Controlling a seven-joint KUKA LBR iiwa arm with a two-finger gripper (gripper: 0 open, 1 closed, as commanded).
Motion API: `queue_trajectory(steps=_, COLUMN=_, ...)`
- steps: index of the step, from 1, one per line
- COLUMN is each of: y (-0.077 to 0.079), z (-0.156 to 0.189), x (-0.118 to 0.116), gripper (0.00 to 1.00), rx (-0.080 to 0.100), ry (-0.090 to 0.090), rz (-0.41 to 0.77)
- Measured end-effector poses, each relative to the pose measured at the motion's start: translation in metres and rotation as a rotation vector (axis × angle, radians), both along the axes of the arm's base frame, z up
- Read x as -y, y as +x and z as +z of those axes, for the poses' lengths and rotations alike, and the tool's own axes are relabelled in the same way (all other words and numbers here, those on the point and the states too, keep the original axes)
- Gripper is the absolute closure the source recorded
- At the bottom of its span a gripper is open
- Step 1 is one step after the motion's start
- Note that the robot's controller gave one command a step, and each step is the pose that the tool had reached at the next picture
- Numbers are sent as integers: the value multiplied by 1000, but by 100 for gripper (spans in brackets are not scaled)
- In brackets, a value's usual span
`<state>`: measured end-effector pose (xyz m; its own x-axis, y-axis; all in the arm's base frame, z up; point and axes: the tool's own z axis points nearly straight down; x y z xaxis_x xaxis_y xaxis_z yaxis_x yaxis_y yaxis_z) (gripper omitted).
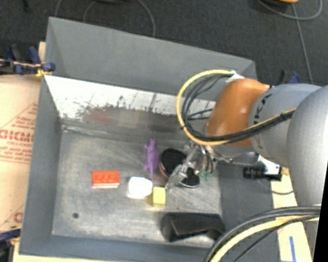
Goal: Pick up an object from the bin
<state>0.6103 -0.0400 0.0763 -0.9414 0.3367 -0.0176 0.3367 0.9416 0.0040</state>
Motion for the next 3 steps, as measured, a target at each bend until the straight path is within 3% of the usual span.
queue_trajectory(steps=2, y=0, z=1, x=0, gripper=100, rx=-2, ry=0, rz=1)
queue_trajectory(steps=3, y=-2, z=7, x=0, gripper=100, rx=-12, ry=1, rz=2)
